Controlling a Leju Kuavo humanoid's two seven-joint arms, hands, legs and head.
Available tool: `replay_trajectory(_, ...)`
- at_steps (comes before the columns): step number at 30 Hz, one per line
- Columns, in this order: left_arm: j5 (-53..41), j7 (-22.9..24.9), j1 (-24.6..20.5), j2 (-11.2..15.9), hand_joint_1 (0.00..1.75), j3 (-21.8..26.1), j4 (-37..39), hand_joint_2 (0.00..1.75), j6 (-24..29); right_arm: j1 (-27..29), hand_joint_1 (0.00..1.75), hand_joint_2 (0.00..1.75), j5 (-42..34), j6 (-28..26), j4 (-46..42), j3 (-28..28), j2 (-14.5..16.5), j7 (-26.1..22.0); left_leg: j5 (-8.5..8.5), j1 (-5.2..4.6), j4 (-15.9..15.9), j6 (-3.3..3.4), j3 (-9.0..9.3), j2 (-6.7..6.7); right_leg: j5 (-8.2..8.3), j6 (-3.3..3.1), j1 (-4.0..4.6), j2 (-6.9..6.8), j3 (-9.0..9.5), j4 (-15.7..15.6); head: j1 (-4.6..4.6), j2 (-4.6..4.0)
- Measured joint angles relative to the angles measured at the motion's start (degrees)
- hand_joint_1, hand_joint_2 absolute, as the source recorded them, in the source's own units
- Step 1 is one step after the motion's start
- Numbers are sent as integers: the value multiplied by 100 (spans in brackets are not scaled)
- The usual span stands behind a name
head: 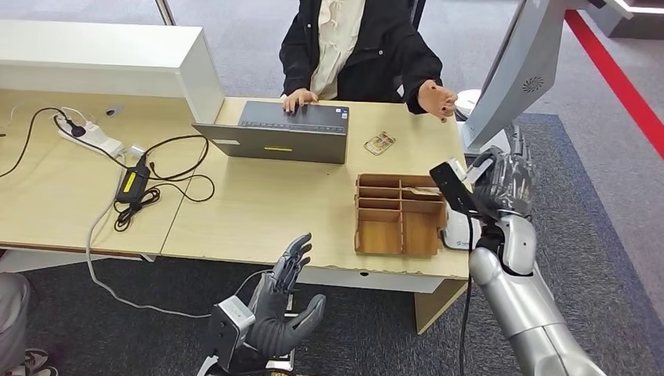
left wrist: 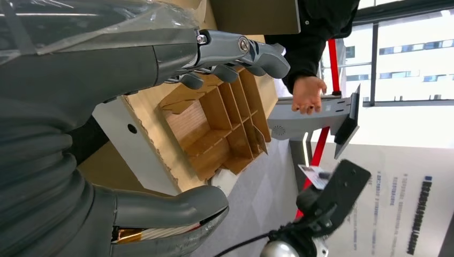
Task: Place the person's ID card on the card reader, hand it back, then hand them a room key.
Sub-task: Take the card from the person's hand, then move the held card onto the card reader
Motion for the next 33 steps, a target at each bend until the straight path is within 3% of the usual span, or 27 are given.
replay_trajectory(9, 8, 23, -7, 11, 0, 2, -41, 175, 107, 392, 175, 175, -136, 28, -306, -480, -332, 116, 0, 1, -1, 0, -1, 1, 0, 0, 1, 1, 0, 3, 1, 0)
replay_trajectory(23, 46, -29, -24, 0, 0, 5, -40, 175, -7, 352, 175, 175, -273, 132, 367, -279, -253, -32, 0, 2, -2, 0, -6, 0, -1, 0, 1, -1, 0, 5, 0, 0)
replay_trajectory(28, 62, 0, -27, 0, 0, 5, -41, 175, -110, 279, 175, 175, -386, 367, 1289, -18, -136, -32, 0, 1, -2, 0, -6, 0, -1, 0, 1, -1, 0, 4, 0, 0)
replay_trajectory(33, 70, 51, -27, 1, 0, 4, -41, 175, -136, 248, 175, 175, -521, 378, 1623, 45, -106, -32, 1, 1, -2, 0, -5, 0, 0, 0, 1, -1, 0, 4, 1, 0)
